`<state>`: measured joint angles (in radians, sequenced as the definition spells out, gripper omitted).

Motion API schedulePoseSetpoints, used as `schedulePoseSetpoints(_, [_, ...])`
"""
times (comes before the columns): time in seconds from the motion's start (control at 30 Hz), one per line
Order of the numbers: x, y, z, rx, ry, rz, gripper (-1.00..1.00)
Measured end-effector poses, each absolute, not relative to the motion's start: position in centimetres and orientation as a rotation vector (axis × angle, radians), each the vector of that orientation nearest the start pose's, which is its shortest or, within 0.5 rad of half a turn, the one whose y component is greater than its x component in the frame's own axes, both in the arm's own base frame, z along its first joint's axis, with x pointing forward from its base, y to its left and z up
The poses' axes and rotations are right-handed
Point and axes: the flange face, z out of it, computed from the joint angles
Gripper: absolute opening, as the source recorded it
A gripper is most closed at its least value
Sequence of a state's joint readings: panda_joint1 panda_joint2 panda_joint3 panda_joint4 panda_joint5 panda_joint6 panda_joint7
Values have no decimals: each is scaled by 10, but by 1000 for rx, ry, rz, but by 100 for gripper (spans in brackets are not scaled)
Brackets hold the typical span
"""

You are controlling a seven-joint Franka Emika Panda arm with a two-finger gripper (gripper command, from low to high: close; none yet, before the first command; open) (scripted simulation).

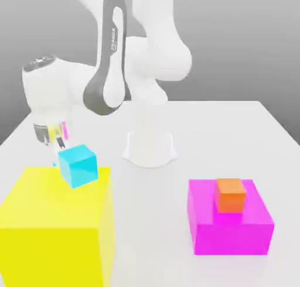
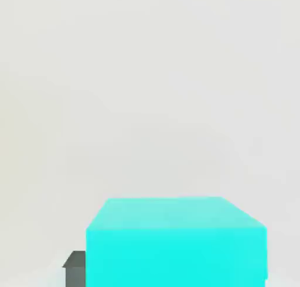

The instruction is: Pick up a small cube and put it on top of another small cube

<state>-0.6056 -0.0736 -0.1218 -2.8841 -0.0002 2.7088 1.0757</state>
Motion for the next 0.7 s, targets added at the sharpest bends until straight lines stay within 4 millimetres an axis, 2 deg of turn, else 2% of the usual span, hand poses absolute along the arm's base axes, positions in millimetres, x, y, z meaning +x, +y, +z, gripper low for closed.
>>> schedulePoseSetpoints(0.17, [257, -231, 203, -2171, 2284, 282, -100])
schedulePoseSetpoints(0.23, [263, -244, 210, -2193, 2247, 318, -100])
schedulePoseSetpoints(0.43, [292, -296, 254, -2146, 2187, 389, -100])
schedulePoseSetpoints(0.53, [317, -312, 293, -1952, 2275, 355, -100])
schedulePoseSetpoints(0.7, [359, -276, 342, -1855, 2356, 309, -100])
